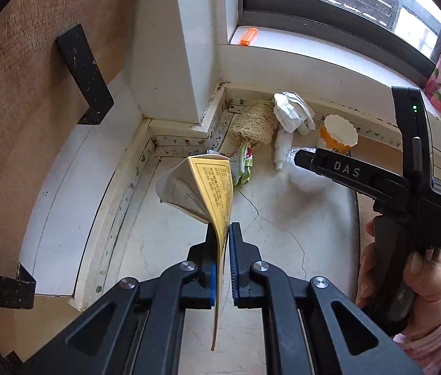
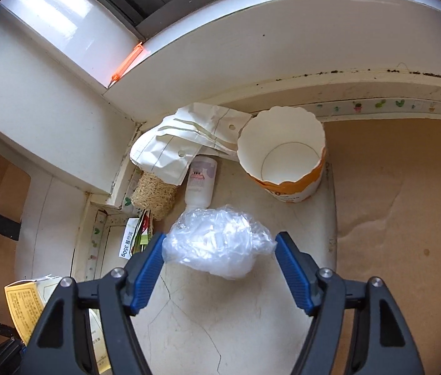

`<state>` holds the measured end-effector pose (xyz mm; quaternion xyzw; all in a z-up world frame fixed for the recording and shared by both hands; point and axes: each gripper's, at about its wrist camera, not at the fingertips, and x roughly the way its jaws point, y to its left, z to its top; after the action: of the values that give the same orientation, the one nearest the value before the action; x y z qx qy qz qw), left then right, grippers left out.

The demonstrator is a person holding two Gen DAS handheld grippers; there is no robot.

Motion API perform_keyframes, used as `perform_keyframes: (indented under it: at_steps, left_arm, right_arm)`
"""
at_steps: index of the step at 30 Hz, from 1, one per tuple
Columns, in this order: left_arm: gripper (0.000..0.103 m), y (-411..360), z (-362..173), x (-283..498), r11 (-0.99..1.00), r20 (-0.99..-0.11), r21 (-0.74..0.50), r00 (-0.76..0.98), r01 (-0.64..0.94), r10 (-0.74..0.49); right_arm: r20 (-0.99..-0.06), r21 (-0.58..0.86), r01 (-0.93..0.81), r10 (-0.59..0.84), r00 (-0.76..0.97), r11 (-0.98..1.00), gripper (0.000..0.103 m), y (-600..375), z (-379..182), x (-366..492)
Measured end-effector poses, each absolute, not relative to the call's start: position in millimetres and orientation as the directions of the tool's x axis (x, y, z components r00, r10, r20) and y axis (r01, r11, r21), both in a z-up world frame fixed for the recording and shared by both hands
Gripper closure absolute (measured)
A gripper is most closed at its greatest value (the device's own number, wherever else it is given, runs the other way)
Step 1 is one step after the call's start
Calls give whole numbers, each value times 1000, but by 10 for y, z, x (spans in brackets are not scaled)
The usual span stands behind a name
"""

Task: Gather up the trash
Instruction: 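Grasp the yellow toothpaste box with the left tool while the right tool grasps the plastic bag, then carry the toothpaste box with the left tool while the right tool carries the plastic bag to the bin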

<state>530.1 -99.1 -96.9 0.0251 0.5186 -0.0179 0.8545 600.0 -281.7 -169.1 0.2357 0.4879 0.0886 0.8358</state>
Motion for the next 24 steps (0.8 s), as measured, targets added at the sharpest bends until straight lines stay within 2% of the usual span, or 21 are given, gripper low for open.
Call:
perform_keyframes:
  at_steps: [1,2,3,5,6,15,24]
  left_arm:
    - [98,-981,-984,5304,998,-889,22,458,54,-5]
    - [98,-962,-992,5301,999,-890,18,456,50,-7]
    - [98,-947,-998,5296,999,-891,13,454,47,-10]
    - [98,-933,-1004,5279,999,-892,7,452,45,-14]
    - [98,-939,-1008,5270,999,-893,4,450,48,-18]
    - [98,-1026,-848,4779,992,-882,-13,467,124,-70]
    - [98,-957,-532,3707,968,-839,-56,514,245,-178]
  right_arm:
    - [-776,480,75,383,501,874,36,-2795,-1718,6018]
    - [-777,484,63,396,489,873,51,-2770,-1745,6030]
    - [-781,479,55,397,482,876,52,-2749,-1755,6024]
    - [-784,455,36,380,491,890,67,-2707,-1721,5961]
    - [-785,452,27,384,486,891,71,-2696,-1712,5929]
    - [-771,471,-26,426,474,882,75,-2682,-1417,5153]
    - [-763,440,-1,374,528,898,75,-2577,-1125,3663]
